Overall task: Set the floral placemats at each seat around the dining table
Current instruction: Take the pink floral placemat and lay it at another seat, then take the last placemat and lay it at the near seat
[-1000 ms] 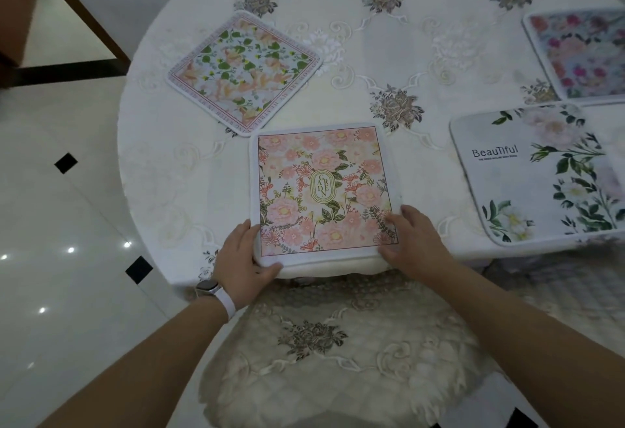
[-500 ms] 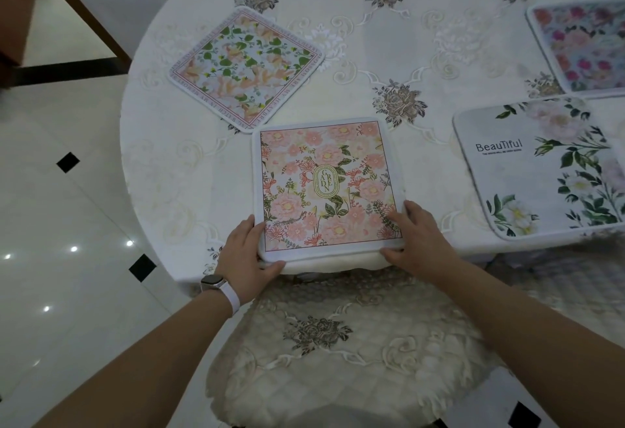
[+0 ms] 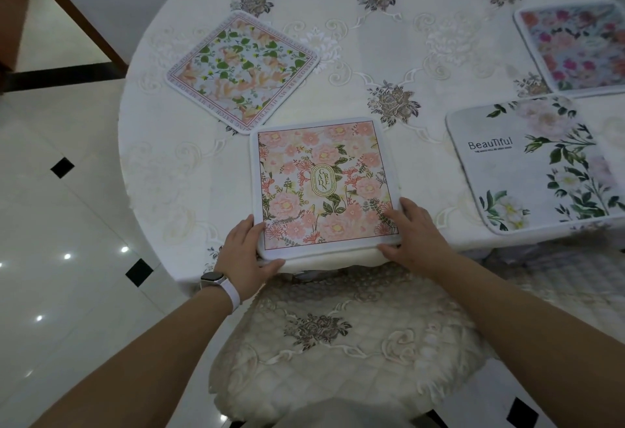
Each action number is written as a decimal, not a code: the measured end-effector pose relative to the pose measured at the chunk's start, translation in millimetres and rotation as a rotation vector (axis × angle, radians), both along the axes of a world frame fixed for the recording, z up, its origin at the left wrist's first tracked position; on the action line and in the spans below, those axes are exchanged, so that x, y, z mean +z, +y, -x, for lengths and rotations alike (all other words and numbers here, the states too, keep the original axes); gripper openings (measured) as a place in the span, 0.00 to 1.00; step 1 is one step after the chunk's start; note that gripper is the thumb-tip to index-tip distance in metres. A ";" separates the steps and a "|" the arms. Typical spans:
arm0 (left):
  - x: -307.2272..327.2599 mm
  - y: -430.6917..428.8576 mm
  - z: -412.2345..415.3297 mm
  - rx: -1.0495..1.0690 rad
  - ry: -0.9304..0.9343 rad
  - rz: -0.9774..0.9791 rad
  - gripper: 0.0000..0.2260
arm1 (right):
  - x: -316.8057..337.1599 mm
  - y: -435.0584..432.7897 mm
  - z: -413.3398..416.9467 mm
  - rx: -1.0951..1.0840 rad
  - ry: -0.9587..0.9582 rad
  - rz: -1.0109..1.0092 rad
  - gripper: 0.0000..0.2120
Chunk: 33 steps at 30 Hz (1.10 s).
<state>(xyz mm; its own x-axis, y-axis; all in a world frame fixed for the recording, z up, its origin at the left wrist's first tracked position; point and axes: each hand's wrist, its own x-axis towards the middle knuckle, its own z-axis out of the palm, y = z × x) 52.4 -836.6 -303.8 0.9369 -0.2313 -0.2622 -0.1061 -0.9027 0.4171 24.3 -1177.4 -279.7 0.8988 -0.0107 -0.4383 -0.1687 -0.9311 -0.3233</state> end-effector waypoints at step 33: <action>169.8 89.9 107.0 0.101 -0.310 -0.070 0.27 | 149.6 157.9 26.2 0.470 -0.365 0.000 0.24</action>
<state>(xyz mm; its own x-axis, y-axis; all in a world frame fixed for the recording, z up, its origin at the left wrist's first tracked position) -54.6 -746.7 -134.0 0.9918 -0.1248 0.0268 -0.1268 -0.9404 0.3156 -1.9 -1019.6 -130.0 0.8997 0.4248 -0.1004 0.3835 -0.8792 -0.2829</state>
